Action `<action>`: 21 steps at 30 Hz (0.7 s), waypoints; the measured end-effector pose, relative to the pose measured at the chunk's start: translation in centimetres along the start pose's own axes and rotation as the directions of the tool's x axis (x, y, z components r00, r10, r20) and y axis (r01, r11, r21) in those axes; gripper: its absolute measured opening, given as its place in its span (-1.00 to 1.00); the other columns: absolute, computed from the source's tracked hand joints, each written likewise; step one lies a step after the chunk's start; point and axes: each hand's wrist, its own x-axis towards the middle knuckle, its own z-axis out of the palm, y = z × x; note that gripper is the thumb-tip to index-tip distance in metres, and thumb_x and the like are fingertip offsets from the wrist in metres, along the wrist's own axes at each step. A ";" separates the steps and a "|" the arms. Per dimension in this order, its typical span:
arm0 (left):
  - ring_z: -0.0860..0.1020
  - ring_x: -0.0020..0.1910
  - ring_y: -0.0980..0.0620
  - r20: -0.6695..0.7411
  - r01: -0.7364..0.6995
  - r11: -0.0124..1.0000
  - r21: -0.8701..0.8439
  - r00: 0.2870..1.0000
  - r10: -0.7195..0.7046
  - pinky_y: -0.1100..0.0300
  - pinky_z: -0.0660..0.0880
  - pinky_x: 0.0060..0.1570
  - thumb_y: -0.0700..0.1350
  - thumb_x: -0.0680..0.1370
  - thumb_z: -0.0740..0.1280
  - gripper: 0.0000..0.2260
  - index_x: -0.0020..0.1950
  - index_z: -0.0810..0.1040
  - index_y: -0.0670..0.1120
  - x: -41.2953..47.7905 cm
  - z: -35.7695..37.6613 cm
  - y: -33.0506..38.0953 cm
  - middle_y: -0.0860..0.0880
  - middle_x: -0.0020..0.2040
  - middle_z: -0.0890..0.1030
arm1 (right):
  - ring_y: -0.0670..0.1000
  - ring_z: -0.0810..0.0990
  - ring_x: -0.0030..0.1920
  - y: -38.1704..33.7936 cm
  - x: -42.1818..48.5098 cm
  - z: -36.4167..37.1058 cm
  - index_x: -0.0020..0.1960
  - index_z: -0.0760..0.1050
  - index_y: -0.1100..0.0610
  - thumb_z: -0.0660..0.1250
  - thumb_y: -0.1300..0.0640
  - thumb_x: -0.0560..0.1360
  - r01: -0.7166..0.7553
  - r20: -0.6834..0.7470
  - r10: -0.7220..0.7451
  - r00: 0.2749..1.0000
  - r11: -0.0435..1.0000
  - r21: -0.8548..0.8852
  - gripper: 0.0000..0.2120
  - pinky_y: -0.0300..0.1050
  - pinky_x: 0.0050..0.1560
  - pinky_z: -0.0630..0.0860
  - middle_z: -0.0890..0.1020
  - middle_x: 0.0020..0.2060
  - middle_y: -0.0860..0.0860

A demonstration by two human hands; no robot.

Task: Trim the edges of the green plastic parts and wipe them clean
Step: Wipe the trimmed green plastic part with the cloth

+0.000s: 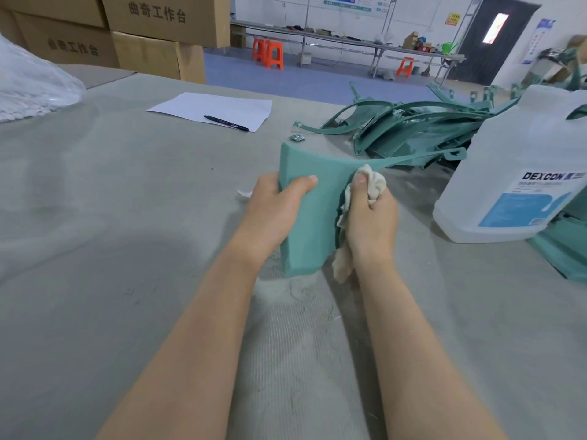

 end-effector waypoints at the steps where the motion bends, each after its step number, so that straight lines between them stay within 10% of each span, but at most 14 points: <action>1: 0.61 -0.28 0.07 0.006 -0.001 1.000 0.003 1.000 0.001 0.21 0.53 -0.24 -0.11 0.55 0.31 -0.83 -0.23 0.59 -0.04 0.0 0.1 -0.1 0.03 -0.28 0.64 | 0.01 0.55 -0.15 0.1 0.1 0.0 -0.21 0.43 -0.01 0.17 -0.06 0.63 -0.048 -0.005 0.049 0.999 0.995 0.091 -0.73 -0.09 -0.09 0.43 0.57 -0.26 -0.11; 10: 0.67 -0.13 -0.04 -0.065 0.006 0.999 -0.041 0.998 -0.009 0.06 0.59 -0.12 -0.08 0.54 0.35 -0.90 -0.16 0.62 -0.01 0.4 -0.2 -0.2 0.00 -0.19 0.69 | -0.03 0.57 -0.11 0.3 0.0 0.4 -0.07 0.47 0.02 0.35 0.11 0.54 0.044 0.087 -0.056 0.995 0.990 0.136 -0.94 -0.03 0.00 0.52 0.61 -0.17 -0.08; 21: 0.60 -0.17 0.01 0.026 -0.098 0.973 0.209 0.995 0.095 0.27 0.49 -0.22 0.00 0.58 0.30 -0.79 -0.11 0.59 -0.13 -0.4 0.9 0.0 -0.08 -0.16 0.67 | -0.08 0.50 -0.33 0.4 0.6 -0.6 -0.31 0.44 0.00 0.24 -0.07 0.60 -0.153 -0.012 0.158 0.987 0.971 0.184 -0.67 -0.13 -0.18 0.43 0.55 -0.39 -0.11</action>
